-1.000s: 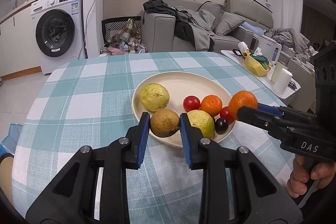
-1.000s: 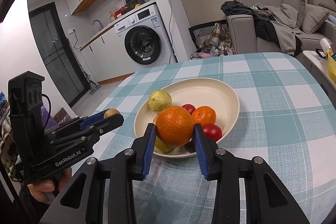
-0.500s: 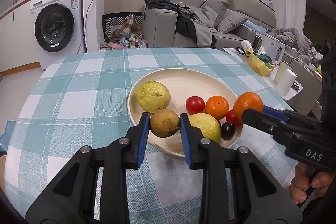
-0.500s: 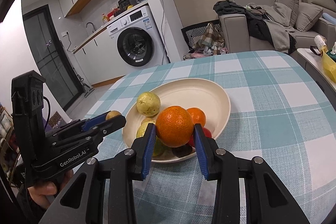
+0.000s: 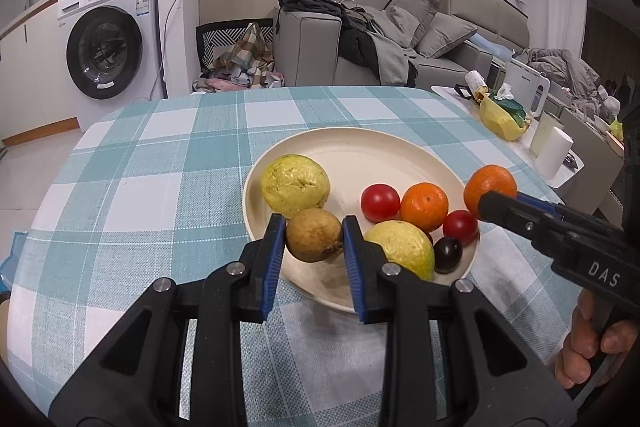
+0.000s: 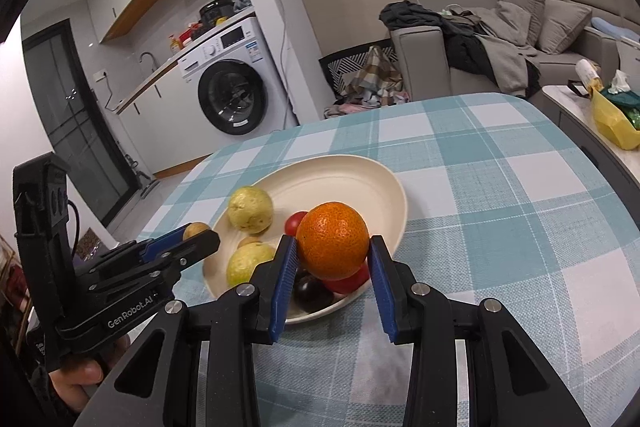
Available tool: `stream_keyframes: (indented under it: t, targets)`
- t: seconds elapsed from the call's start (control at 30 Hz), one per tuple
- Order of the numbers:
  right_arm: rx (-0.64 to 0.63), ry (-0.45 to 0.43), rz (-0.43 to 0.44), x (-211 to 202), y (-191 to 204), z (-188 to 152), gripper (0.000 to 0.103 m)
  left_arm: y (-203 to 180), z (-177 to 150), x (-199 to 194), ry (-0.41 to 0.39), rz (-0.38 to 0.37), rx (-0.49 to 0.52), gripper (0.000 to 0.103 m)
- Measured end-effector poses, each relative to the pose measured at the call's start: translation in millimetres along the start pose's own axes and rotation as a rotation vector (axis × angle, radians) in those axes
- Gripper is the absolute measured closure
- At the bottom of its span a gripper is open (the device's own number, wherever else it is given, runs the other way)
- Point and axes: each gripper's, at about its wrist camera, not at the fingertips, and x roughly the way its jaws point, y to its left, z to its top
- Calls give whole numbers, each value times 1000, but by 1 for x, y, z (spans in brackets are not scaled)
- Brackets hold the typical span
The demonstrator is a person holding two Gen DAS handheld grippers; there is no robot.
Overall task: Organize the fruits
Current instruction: 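Carry the brown fruit with the left tool while the right carries the orange to the plate, then open the right tool to release the orange on the plate while the left drops the brown fruit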
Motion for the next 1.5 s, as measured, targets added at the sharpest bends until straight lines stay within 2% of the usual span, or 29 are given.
stream_keyframes:
  t: [0.47,1.0,1.07,1.13,1.27,1.33,1.5]
  targets:
    - [37,-5,-63,18,-16,14,66,7,6,11,2,12,-29,77]
    - [27,24,-25,35,-13,21,66,4,6,15,19,18,-23,77]
    - [12,29,-25,36,-10,21,63,4,6,15,20,18,-20,77]
    - [6,26,-13,35,-8,21,52,4,7,15,17,19,-18,77]
    - [11,11,-17,33,-9,21,47,5,6,14,9,20,-16,77]
    - [10,8,-17,32,-9,21,40,4,5,12,4,20,-17,77]
    - [0,9,-1,32,-7,20,37,4,5,11,-7,20,-18,77]
